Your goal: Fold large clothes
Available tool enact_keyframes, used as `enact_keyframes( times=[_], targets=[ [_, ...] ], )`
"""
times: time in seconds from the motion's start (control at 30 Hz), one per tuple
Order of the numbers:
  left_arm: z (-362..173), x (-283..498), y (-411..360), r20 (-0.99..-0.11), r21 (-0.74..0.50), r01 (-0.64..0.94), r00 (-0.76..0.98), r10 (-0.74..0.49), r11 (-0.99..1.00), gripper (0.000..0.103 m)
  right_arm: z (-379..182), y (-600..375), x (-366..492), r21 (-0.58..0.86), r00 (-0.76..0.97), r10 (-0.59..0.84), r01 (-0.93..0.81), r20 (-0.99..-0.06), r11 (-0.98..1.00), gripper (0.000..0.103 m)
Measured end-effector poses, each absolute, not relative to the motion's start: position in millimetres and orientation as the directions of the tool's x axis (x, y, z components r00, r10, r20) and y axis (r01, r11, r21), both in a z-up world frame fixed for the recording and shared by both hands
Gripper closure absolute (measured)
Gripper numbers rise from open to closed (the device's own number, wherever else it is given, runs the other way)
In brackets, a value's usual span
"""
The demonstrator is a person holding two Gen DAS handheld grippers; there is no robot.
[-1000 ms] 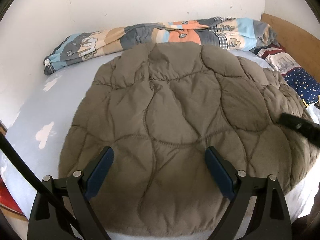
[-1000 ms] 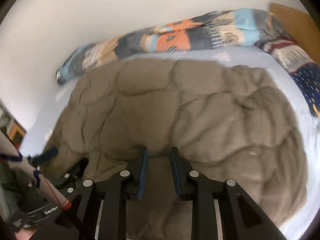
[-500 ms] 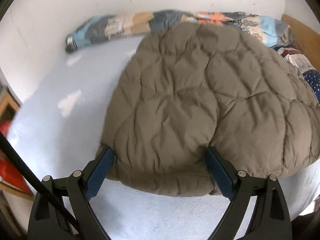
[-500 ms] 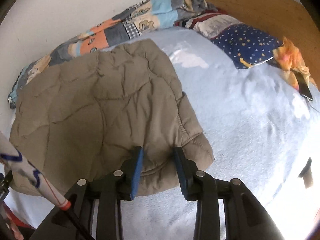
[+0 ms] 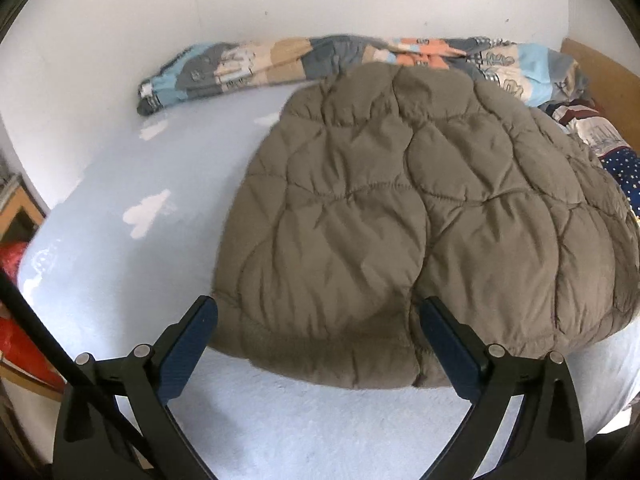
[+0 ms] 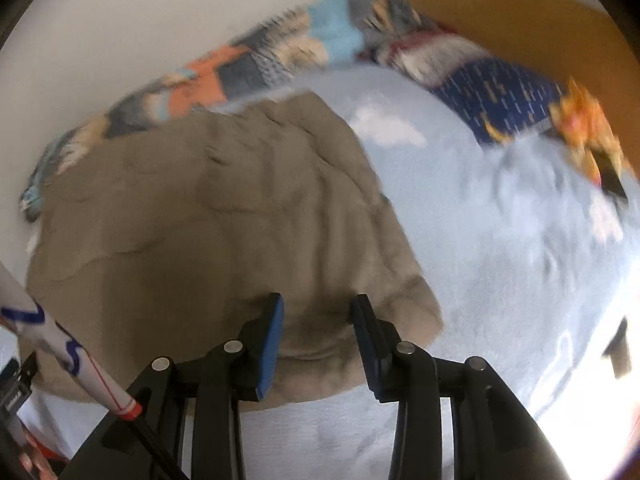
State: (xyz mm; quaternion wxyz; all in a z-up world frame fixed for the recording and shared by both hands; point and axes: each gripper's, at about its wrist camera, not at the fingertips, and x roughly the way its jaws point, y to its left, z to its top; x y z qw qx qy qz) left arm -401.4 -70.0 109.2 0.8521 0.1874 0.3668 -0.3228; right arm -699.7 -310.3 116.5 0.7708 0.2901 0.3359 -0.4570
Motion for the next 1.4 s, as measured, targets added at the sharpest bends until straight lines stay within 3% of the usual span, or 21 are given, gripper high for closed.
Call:
enact_keyframes(
  times=[0.27,0.63,1.1,1.2,1.4],
  targets=[
    [90,-386,-65,-0.809,0.032,0.655,0.461,-0.365,0.755,0.001,108,-278,-668,0.104,0.389,-0.476,0.847,-0.789,0.521,0.062],
    [87,-387,-67,-0.804,0.046,0.653,0.472,-0.360,0.756,0.001,90,-280,-652,0.055,0.340,-0.456,0.846,-0.822,0.531,0.060],
    [112,-409,-66,-0.755,0.060,0.689,0.505,-0.419,0.723,0.001,128,-237,-654,0.120,0.464,-0.490,0.804,-0.738,0.582,0.058],
    [105,-410,-74,-0.771,0.070,0.701,0.490,-0.408,0.709,0.001,129,-237,-652,0.128,0.469,-0.486,0.804,-0.738,0.581,0.052],
    [91,-404,-85,-0.798,0.068,0.707,0.462,-0.387,0.704,0.001,103,-264,-657,0.152,0.416,-0.439,0.841,-0.797,0.520,0.051]
  ],
)
